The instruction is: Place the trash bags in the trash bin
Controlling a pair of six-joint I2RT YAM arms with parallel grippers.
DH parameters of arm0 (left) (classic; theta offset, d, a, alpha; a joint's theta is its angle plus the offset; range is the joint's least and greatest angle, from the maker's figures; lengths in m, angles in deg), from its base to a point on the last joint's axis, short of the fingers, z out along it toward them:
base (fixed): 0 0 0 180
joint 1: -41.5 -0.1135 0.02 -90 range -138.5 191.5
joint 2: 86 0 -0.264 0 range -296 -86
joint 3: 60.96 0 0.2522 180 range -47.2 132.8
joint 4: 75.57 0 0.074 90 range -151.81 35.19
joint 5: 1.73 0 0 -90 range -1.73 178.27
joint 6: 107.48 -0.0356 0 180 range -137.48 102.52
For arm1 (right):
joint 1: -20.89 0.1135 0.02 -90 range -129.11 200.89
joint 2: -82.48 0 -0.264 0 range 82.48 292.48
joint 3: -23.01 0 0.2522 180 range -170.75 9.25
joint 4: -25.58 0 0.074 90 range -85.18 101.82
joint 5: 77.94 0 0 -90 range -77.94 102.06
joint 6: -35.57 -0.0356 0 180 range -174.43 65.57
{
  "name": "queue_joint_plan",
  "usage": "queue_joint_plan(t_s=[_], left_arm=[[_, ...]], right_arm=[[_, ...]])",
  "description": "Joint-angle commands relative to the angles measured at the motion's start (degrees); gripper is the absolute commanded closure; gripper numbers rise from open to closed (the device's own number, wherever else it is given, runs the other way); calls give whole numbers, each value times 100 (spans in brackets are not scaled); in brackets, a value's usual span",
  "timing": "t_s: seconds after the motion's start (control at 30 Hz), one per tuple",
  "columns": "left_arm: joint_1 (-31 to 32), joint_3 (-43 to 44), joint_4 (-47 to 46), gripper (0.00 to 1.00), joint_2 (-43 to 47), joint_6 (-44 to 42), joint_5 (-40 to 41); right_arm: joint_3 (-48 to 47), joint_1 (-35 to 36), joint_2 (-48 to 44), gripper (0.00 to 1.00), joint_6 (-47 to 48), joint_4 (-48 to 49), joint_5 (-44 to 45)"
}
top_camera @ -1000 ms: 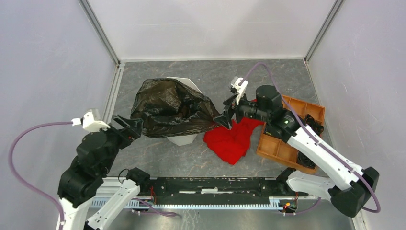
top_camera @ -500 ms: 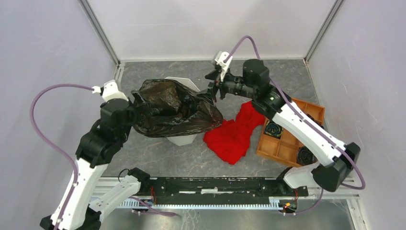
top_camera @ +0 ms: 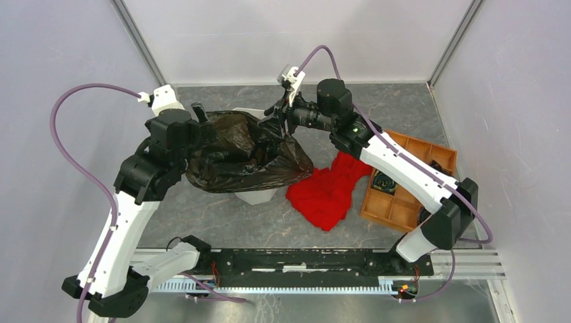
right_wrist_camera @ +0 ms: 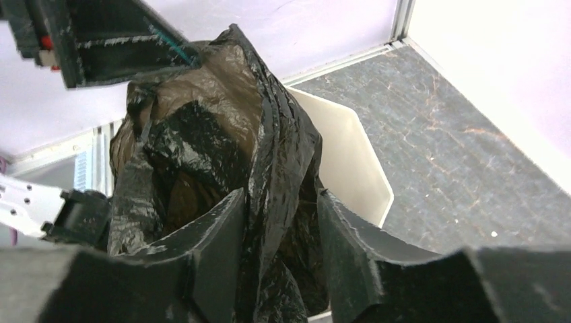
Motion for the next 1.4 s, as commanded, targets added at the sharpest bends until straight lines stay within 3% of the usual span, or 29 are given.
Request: queue_joint_plan(t_s=[0.0,0.07,0.2,0.23,0.47,0.7,0.8,0.87,0.97,1.17,1.37], left_arm=[[-54,97,105,4,33,-274,60],[-68,102,124,0,50,-235,-6],[-125,103,189,0,-3,-223,-212],[-156,102,206,0,-22,-230,-342],[-998,-20,248,9,-7,-467,-1413],[-1514,-284,-85,26,-112,-518,-2125],[-1611,-297,-97,34,-198,-619,-2055],[-1716,-334,-146,45,-245,-668,-2078],[-1815,-395,-371,47,-243,-689,-2049],[-1873,-362,-648,65,-723,-820,-2160],[-1900,-94,-893,68,-995,-794,-2121]], right_arm=[[-189,-3,94,57,-583,636,680],[-171,-40,148,67,-749,733,804],[-171,-104,273,99,-1048,879,971],[-162,-135,296,100,-1108,892,1034],[46,-348,359,100,-1428,1288,866],[-6,-453,490,100,-1481,1400,718],[30,-477,540,100,-1478,1498,789],[-54,-497,646,100,-1454,1442,821],[-213,-525,830,100,-1393,1318,965],[-460,-596,1212,100,-1371,1362,886],[-646,-649,1453,100,-1358,1307,985]])
